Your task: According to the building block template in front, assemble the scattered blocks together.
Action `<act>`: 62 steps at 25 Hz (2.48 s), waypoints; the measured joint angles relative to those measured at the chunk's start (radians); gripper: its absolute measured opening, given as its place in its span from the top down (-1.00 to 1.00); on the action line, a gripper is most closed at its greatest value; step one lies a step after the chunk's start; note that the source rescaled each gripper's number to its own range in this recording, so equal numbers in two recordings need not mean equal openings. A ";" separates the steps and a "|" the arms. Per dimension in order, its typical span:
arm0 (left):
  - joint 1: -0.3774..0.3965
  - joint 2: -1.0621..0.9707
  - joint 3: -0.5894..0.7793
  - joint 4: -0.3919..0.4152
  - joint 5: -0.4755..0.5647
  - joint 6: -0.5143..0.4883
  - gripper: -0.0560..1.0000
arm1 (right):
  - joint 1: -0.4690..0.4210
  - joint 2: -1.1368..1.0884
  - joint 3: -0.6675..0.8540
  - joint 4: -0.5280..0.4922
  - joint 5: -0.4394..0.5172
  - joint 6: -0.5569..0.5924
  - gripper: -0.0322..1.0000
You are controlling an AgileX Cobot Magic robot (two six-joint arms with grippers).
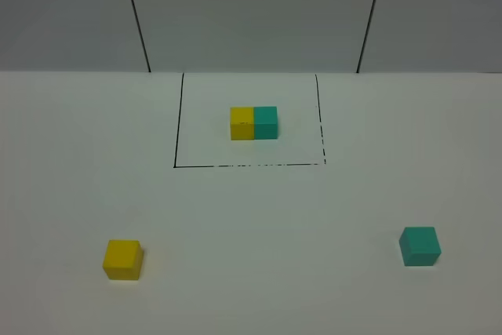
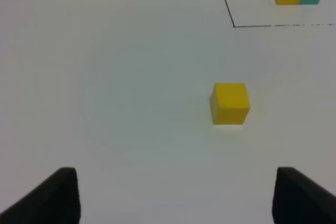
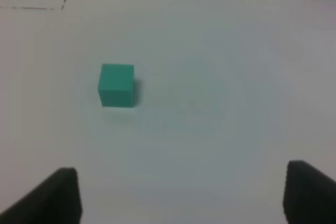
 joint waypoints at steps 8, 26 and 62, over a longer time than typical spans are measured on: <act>0.000 0.000 0.000 0.000 0.000 0.000 -0.34 | 0.000 0.000 0.000 0.000 0.000 0.000 -0.20; 0.000 0.000 0.000 0.000 0.000 0.000 -0.34 | 0.000 0.000 0.000 0.000 0.000 -0.001 -0.20; 0.000 0.437 -0.098 0.025 -0.050 -0.051 -0.60 | 0.000 0.000 0.000 0.000 0.000 0.000 -0.20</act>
